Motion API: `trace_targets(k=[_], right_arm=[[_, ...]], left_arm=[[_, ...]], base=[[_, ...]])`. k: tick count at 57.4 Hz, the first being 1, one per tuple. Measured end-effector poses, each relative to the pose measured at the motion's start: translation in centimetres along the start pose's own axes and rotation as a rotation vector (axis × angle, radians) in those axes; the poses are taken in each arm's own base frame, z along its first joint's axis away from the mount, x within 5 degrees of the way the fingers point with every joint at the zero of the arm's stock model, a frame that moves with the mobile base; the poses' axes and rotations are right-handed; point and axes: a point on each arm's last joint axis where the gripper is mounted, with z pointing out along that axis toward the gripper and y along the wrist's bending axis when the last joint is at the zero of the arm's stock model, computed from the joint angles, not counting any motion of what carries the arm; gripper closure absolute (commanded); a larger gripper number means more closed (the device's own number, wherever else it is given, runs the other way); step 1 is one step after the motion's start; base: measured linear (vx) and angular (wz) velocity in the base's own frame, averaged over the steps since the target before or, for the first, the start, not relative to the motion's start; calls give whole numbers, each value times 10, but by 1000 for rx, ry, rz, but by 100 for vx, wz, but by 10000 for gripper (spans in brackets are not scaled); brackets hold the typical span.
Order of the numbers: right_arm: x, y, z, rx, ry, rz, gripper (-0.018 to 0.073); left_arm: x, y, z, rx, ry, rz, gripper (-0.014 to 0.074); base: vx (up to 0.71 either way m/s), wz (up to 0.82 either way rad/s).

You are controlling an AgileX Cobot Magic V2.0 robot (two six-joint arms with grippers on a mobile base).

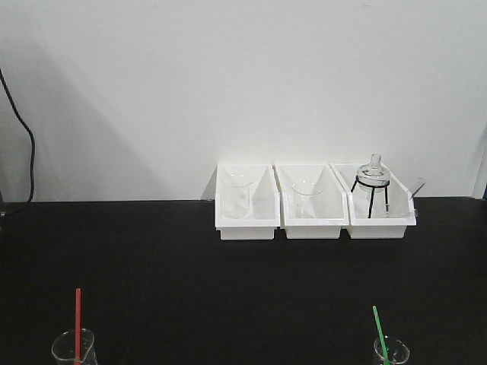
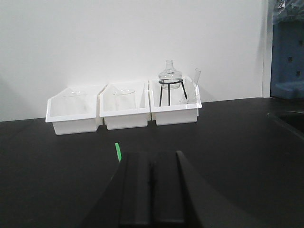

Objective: Sort red and green spoons into left cabinet

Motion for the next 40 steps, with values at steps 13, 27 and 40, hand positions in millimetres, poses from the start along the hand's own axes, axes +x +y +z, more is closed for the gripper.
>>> trace_targets(k=[13, 27, 40], right_arm=[[0, 0, 0, 0, 0, 0, 561], [0, 0, 0, 0, 0, 0, 561], [-4, 0, 0, -5, -46, 0, 561]], left_arm=[[0, 0, 0, 0, 0, 0, 597], [0, 0, 0, 0, 0, 0, 597], [-1, 0, 0, 0, -6, 0, 597]], base=[[0, 0], [0, 0], [0, 0]])
